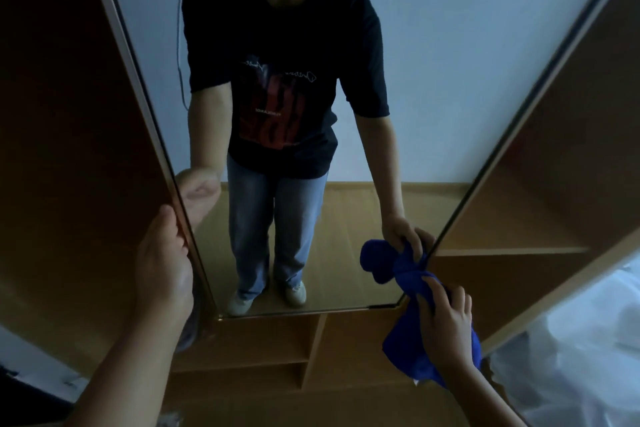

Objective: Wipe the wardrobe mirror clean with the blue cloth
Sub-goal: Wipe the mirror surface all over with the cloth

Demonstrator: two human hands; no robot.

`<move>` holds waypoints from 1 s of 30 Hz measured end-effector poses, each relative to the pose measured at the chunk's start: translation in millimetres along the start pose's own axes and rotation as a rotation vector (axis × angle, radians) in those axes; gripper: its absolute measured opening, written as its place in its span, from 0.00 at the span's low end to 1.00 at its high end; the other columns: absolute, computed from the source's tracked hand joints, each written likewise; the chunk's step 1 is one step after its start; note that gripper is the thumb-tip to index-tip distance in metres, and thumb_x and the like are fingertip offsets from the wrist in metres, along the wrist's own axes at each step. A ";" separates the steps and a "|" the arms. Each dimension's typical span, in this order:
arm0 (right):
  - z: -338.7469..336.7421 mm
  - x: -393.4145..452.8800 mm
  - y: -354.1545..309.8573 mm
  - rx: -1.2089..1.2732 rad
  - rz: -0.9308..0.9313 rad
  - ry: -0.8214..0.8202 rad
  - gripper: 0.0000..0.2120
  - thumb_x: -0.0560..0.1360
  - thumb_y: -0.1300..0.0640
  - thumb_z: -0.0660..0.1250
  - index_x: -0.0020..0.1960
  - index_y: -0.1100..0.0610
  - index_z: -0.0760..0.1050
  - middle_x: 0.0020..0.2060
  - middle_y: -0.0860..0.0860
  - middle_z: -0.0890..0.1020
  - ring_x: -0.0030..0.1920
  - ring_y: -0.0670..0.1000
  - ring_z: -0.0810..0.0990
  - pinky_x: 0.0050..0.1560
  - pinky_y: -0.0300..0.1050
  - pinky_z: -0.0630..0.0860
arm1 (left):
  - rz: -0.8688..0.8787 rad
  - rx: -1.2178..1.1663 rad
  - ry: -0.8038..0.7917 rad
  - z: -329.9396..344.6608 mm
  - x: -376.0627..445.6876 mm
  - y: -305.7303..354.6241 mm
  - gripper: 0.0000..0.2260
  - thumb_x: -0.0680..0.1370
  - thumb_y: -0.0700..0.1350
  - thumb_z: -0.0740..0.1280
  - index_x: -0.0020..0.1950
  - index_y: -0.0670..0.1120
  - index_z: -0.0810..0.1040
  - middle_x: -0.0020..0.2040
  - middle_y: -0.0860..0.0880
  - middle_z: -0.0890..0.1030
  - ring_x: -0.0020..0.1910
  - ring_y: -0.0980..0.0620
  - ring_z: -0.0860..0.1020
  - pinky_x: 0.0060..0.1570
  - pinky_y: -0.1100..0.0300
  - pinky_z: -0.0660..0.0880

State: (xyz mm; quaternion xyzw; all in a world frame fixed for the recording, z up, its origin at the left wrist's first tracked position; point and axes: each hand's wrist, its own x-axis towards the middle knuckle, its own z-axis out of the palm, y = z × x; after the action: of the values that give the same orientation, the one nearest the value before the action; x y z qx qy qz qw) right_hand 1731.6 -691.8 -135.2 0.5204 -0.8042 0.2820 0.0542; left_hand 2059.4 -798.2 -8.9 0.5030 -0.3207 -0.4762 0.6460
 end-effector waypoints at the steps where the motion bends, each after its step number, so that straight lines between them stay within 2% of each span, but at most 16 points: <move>1: -9.2 6.1 -3.7 0.056 -0.008 0.033 0.17 0.72 0.66 0.70 0.60 0.60 0.75 0.49 0.60 0.75 0.46 0.59 0.72 0.46 0.58 0.74 | -0.001 0.000 0.006 2.6 -1.8 4.6 0.19 0.82 0.52 0.53 0.69 0.46 0.68 0.63 0.52 0.72 0.65 0.55 0.69 0.68 0.56 0.62; 5: -49.8 30.6 -28.2 0.191 -0.128 0.206 0.16 0.73 0.59 0.63 0.61 0.55 0.71 0.49 0.57 0.74 0.48 0.52 0.69 0.46 0.50 0.71 | 0.036 -0.021 0.064 12.4 -5.8 29.2 0.18 0.81 0.53 0.56 0.67 0.47 0.70 0.60 0.51 0.72 0.61 0.55 0.70 0.62 0.58 0.65; 8: -78.0 49.3 -50.2 0.244 -0.191 0.286 0.15 0.73 0.58 0.61 0.60 0.52 0.67 0.48 0.57 0.74 0.48 0.49 0.67 0.46 0.48 0.69 | 0.148 -0.003 0.085 23.9 -9.4 56.0 0.11 0.81 0.52 0.57 0.60 0.53 0.73 0.58 0.51 0.74 0.59 0.56 0.72 0.60 0.61 0.66; 10: -94.3 60.6 -65.2 0.262 -0.214 0.321 0.14 0.74 0.53 0.58 0.60 0.51 0.67 0.48 0.57 0.74 0.48 0.48 0.66 0.45 0.47 0.69 | 0.208 -0.011 0.062 33.2 -14.3 76.2 0.09 0.81 0.50 0.56 0.55 0.55 0.74 0.58 0.51 0.75 0.59 0.56 0.73 0.59 0.62 0.66; 14: -123.2 80.6 -94.7 0.324 -0.264 0.383 0.16 0.74 0.50 0.55 0.60 0.51 0.67 0.49 0.58 0.74 0.50 0.48 0.66 0.47 0.49 0.69 | 0.275 0.011 0.027 42.6 -23.8 105.1 0.12 0.81 0.48 0.54 0.59 0.50 0.75 0.59 0.50 0.75 0.60 0.55 0.73 0.62 0.59 0.67; 18: -153.0 99.4 -120.5 0.392 -0.309 0.459 0.16 0.74 0.49 0.55 0.60 0.51 0.67 0.50 0.59 0.74 0.50 0.41 0.62 0.47 0.49 0.68 | 0.323 0.046 -0.014 47.7 -28.3 126.0 0.13 0.82 0.45 0.54 0.61 0.46 0.74 0.56 0.51 0.75 0.58 0.55 0.72 0.60 0.61 0.66; 21: -180.2 118.0 -138.1 0.416 -0.313 0.513 0.17 0.74 0.49 0.55 0.60 0.53 0.68 0.51 0.59 0.74 0.51 0.45 0.64 0.48 0.50 0.68 | 0.380 0.073 -0.049 53.4 -28.7 147.9 0.10 0.82 0.45 0.55 0.49 0.51 0.75 0.47 0.55 0.76 0.49 0.59 0.73 0.50 0.65 0.67; 23: -201.6 131.9 -149.9 0.435 -0.296 0.555 0.19 0.74 0.49 0.55 0.60 0.56 0.71 0.52 0.59 0.74 0.52 0.50 0.66 0.48 0.49 0.68 | 0.434 0.099 -0.081 58.2 -27.9 164.5 0.12 0.81 0.46 0.55 0.43 0.55 0.74 0.43 0.56 0.75 0.45 0.60 0.73 0.44 0.65 0.67; 25: -224.7 146.1 -162.0 0.451 -0.285 0.594 0.19 0.75 0.50 0.57 0.60 0.59 0.72 0.52 0.59 0.73 0.52 0.51 0.67 0.49 0.48 0.67 | 0.482 0.104 -0.116 63.5 -27.7 182.4 0.11 0.81 0.46 0.55 0.43 0.56 0.73 0.43 0.57 0.75 0.44 0.64 0.73 0.43 0.66 0.67; 28: -256.8 166.1 -180.1 0.453 -0.290 0.644 0.17 0.76 0.54 0.60 0.61 0.60 0.72 0.53 0.59 0.73 0.53 0.55 0.69 0.49 0.48 0.67 | 0.536 0.075 -0.137 72.0 -26.4 208.2 0.08 0.81 0.46 0.55 0.49 0.53 0.74 0.44 0.59 0.74 0.44 0.65 0.72 0.44 0.65 0.66; 30: -275.0 177.7 -191.1 0.446 -0.292 0.674 0.14 0.77 0.57 0.62 0.62 0.60 0.72 0.54 0.59 0.73 0.55 0.57 0.70 0.49 0.47 0.67 | 0.553 0.052 -0.149 78.0 -25.5 225.1 0.10 0.81 0.46 0.56 0.44 0.54 0.74 0.43 0.58 0.74 0.44 0.64 0.71 0.49 0.60 0.65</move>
State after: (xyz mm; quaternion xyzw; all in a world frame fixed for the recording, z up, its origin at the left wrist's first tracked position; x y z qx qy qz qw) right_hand 1760.2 -752.1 238.0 0.5064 -0.5788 0.5926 0.2395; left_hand 2046.9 -792.1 230.3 0.3766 -0.5042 -0.3094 0.7129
